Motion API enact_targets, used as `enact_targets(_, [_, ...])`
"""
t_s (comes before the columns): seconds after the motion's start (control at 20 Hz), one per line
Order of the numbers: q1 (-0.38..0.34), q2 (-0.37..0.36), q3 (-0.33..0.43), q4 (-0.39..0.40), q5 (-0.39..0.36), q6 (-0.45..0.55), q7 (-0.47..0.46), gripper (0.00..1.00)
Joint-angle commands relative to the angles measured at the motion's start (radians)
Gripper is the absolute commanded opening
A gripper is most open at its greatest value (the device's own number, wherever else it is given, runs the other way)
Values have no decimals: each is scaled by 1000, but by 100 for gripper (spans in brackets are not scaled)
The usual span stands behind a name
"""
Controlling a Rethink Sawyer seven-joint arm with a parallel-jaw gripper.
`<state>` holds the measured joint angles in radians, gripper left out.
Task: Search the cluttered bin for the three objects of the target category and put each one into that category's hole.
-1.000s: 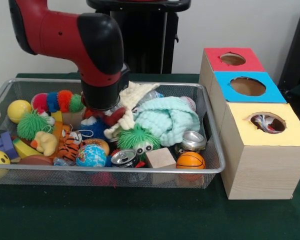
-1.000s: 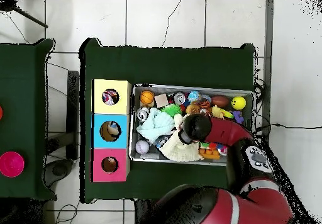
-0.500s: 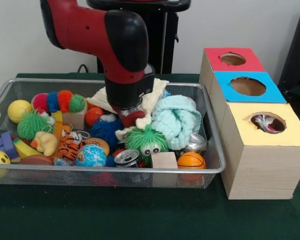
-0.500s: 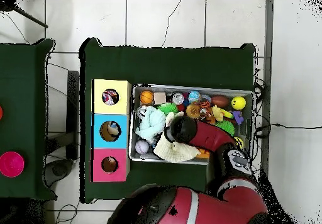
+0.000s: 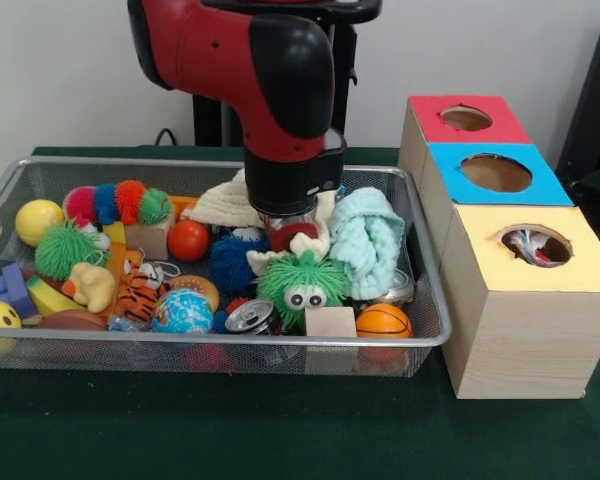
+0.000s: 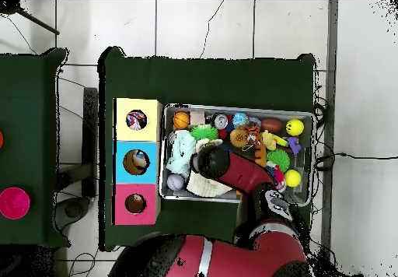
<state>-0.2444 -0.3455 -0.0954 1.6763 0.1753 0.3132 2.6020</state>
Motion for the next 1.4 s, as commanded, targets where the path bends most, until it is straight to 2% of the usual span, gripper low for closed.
enact_targets(0.05, [75, 82, 71, 81, 12, 48, 107, 0])
enact_targets(0.2, [44, 108, 21, -3, -88, 50, -31, 0])
enact_targets(0.35, [-54, 140, 35, -101, -187, 75, -192, 0])
enact_targets(0.55, [-206, 195, 102, -245, -322, 141, -388, 0])
enact_targets(0.75, [-307, 211, 162, -345, -456, 208, -512, 0])
enact_targets(0.85, [-359, 230, 204, -390, -492, 274, -572, 0])
enact_targets(1.0, [-388, 234, 227, -415, -545, 292, -589, 0])
enact_targets(1.1, [-397, 223, 234, -407, -554, 317, -573, 0])
enact_targets(1.4, [-391, 133, 230, -359, -537, 396, -503, 0])
